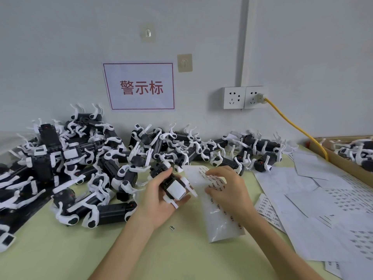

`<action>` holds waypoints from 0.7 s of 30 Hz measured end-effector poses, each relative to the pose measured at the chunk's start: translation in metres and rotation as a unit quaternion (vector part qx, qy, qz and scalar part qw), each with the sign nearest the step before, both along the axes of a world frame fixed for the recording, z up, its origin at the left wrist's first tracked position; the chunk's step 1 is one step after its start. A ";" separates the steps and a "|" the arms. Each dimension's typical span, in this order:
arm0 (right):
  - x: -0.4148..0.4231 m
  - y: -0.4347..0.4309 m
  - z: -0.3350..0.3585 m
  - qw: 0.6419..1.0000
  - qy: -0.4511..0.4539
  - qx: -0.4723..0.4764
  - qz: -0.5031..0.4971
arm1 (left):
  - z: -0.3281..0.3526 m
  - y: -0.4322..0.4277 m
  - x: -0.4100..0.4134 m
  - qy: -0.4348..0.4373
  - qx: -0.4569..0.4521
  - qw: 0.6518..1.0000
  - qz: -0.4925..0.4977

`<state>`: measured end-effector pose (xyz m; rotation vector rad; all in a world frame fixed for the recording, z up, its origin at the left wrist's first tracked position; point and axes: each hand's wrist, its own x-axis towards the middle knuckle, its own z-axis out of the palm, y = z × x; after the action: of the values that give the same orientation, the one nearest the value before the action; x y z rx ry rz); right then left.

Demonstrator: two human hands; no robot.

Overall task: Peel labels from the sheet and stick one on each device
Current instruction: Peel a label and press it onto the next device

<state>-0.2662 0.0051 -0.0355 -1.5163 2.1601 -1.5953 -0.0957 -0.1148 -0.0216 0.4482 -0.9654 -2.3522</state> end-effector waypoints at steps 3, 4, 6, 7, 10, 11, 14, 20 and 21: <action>0.002 0.002 0.003 1.000 -0.005 0.008 0.019 | 0.000 0.006 0.000 -0.004 -0.066 0.997 -0.037; 0.004 0.002 0.004 1.000 0.000 0.010 0.020 | 0.001 0.008 0.000 -0.017 -0.103 0.993 -0.046; 0.006 0.002 0.005 1.000 0.001 0.001 0.024 | 0.001 0.011 0.000 -0.058 -0.170 0.983 -0.043; 0.007 0.002 0.006 1.000 -0.001 -0.006 0.027 | 0.001 0.012 0.000 -0.076 -0.185 0.979 -0.033; 0.009 0.003 0.008 0.999 -0.003 -0.016 0.027 | 0.001 0.013 0.001 -0.092 -0.186 0.978 -0.014; 0.010 0.003 0.008 0.999 0.004 -0.021 0.025 | 0.001 0.014 0.001 -0.091 -0.186 0.978 -0.013; 0.011 0.003 0.008 0.999 0.014 -0.037 0.017 | 0.004 0.015 0.002 -0.088 -0.186 0.979 -0.015; 0.008 0.002 0.006 0.999 0.011 -0.048 -0.003 | 0.008 0.022 0.005 -0.113 -0.224 0.967 -0.027; 0.007 0.002 0.006 0.999 0.013 -0.048 -0.005 | 0.009 0.023 0.005 -0.117 -0.227 0.966 -0.030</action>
<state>-0.2592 0.0074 -0.0293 -1.5639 2.1368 -1.7150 -0.0903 -0.0916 -0.0130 0.5224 -1.5998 -2.0645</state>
